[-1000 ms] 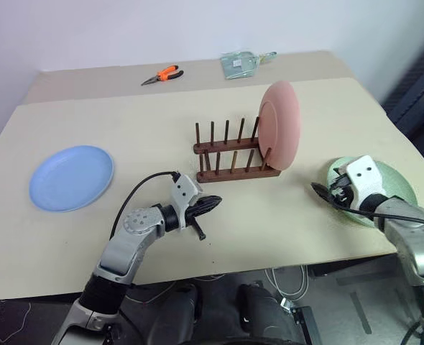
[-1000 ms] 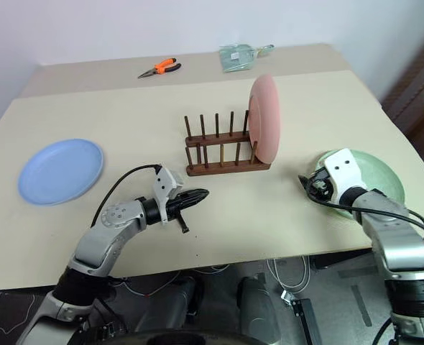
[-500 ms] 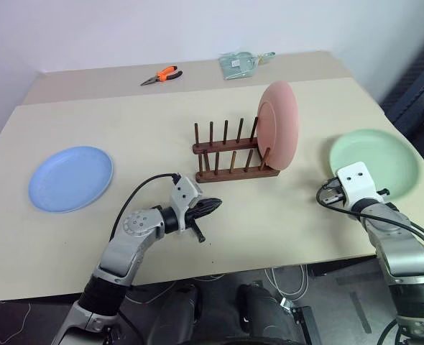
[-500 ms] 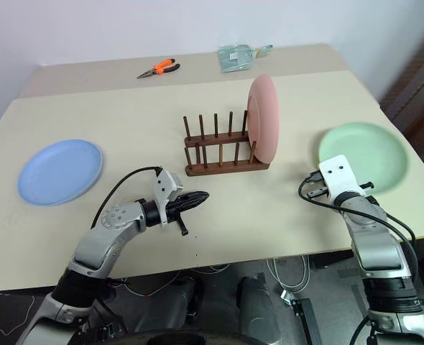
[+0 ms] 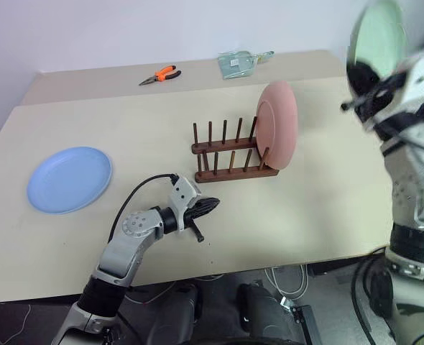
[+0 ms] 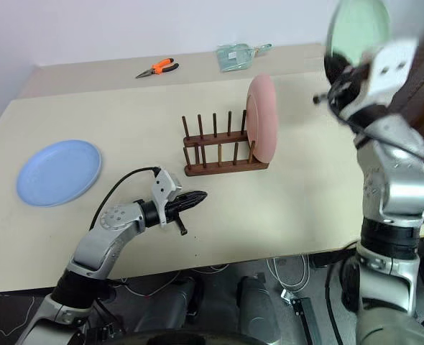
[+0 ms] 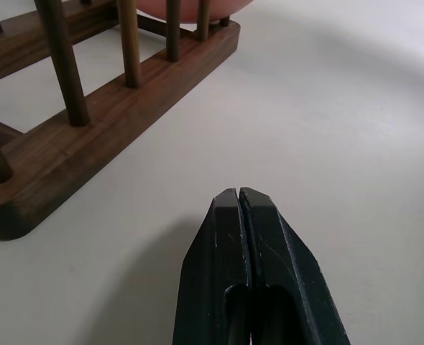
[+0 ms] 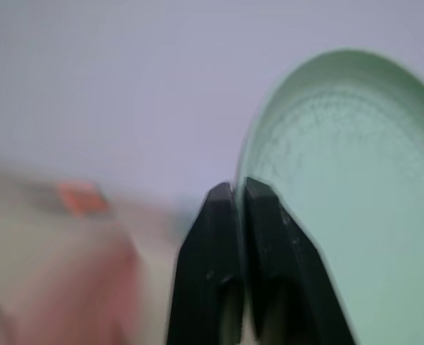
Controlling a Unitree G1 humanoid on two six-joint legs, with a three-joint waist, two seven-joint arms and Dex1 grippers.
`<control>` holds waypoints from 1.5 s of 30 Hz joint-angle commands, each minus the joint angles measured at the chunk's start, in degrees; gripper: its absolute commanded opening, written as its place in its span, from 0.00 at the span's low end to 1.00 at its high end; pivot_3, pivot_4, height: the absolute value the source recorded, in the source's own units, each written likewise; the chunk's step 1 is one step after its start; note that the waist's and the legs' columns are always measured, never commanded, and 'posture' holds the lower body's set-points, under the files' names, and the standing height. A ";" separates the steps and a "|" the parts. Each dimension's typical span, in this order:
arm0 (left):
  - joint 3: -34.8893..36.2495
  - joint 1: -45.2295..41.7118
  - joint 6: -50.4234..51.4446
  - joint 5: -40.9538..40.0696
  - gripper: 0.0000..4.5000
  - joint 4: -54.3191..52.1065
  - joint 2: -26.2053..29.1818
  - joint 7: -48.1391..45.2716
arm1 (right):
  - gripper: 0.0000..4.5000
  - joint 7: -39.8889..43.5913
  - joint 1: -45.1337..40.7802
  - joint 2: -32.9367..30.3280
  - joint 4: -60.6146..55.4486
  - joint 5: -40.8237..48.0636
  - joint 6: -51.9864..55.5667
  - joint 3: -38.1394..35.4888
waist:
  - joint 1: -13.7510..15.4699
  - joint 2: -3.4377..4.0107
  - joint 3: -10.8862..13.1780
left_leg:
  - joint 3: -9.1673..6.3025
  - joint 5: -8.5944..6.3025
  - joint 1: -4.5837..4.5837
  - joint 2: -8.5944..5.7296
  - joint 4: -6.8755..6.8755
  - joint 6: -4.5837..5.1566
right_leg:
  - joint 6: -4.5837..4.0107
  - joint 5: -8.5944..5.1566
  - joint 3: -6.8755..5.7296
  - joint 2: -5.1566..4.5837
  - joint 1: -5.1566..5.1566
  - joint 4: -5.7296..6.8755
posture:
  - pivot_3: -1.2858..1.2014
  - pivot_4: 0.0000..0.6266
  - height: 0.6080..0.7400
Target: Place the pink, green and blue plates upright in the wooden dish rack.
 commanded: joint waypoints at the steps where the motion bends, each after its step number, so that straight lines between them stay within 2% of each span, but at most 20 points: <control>1: 1.33 -0.33 -1.48 -0.15 0.00 -0.68 0.27 0.30 | 0.01 0.77 -3.38 1.53 -8.11 19.91 8.51 -2.04 | 0.16 -0.01 0.00 | -0.03 0.00 -0.01 0.00 0.00 0.00 | 0.00 0.00 -0.02 -0.01 0.01 -0.01 | 0.52 0.24 1.00; 5: 2.25 -0.78 -2.09 -0.22 0.00 0.18 0.45 0.70 | 0.01 -5.08 -4.73 6.58 -10.65 37.62 13.27 0.12 | 0.06 -0.01 -0.01 | -0.04 0.00 -0.02 0.00 0.03 0.00 | -0.10 -0.04 0.01 -0.07 0.02 -0.02 | 0.52 0.24 1.00; 9: 2.91 -1.36 -2.53 -0.20 0.00 1.07 0.67 0.81 | 0.01 -7.60 -3.54 8.92 -10.97 43.46 14.97 3.51 | 0.04 0.00 0.00 | -0.04 0.00 -0.02 0.00 0.02 0.00 | -0.19 -0.06 0.01 -0.06 -0.02 -0.01 | 0.52 0.24 1.00; 14: 3.33 -1.04 -2.86 -0.01 0.00 1.09 1.13 0.71 | 0.01 -7.02 -0.50 14.41 -2.09 36.94 13.97 10.21 | -0.09 0.00 -0.04 | -0.01 0.00 -0.02 0.00 0.02 0.00 | -0.10 -0.01 0.02 -0.04 -0.04 0.01 | 0.52 0.24 1.00; 20: 3.66 0.06 -2.30 -0.31 0.00 -0.48 1.25 1.47 | 0.01 -4.47 0.16 14.96 2.66 34.71 13.68 10.44 | -0.01 0.01 -0.03 | 0.00 0.00 -0.05 -0.02 -0.01 0.00 | -0.06 0.03 0.02 -0.03 -0.09 0.00 | 0.52 0.24 1.00; 30: 3.74 0.67 -1.84 -0.50 0.00 -1.47 1.33 2.09 | 0.01 -6.93 -0.40 17.29 7.21 36.93 14.73 7.54 | -0.29 0.01 -0.03 | 0.00 0.00 -0.05 -0.01 -0.03 0.00 | -0.06 0.03 0.03 -0.02 -0.13 0.06 | 0.52 0.24 1.00; 33: 3.77 0.55 -1.90 -0.60 0.00 -1.41 1.38 2.12 | 0.21 -6.49 -0.15 16.86 7.37 36.52 15.06 7.29 | -0.28 0.01 -0.03 | 0.00 0.00 -0.05 -0.01 -0.03 0.00 | -0.06 0.04 0.03 -0.02 -0.14 0.06 | 0.52 0.24 1.00; 39: 3.77 0.43 -2.20 -0.65 0.00 -1.45 1.48 2.05 | 0.89 -4.59 0.07 14.76 5.91 30.38 13.38 8.63 | -0.29 0.01 -0.03 | 0.01 0.00 -0.05 -0.01 -0.03 0.00 | -0.06 0.04 0.02 -0.02 -0.14 0.06 | 0.52 0.24 1.00; 43: 3.91 0.30 -2.24 -0.74 0.00 -1.46 1.64 2.03 | 0.89 -1.29 -0.26 12.11 4.61 24.35 10.85 10.09 | -0.29 0.01 -0.03 | 0.02 0.00 -0.05 -0.01 -0.03 0.00 | -0.06 0.03 0.01 -0.02 -0.14 0.06 | 0.52 0.24 1.00; 45: 4.06 0.30 -2.24 -0.80 0.00 -1.60 1.77 2.05 | 0.89 1.92 -1.30 7.97 3.54 17.47 7.40 12.04 | -0.27 0.02 -0.03 | 0.02 0.00 -0.05 -0.01 -0.02 0.00 | -0.06 0.03 -0.01 -0.01 -0.14 0.06 | 0.52 0.24 1.00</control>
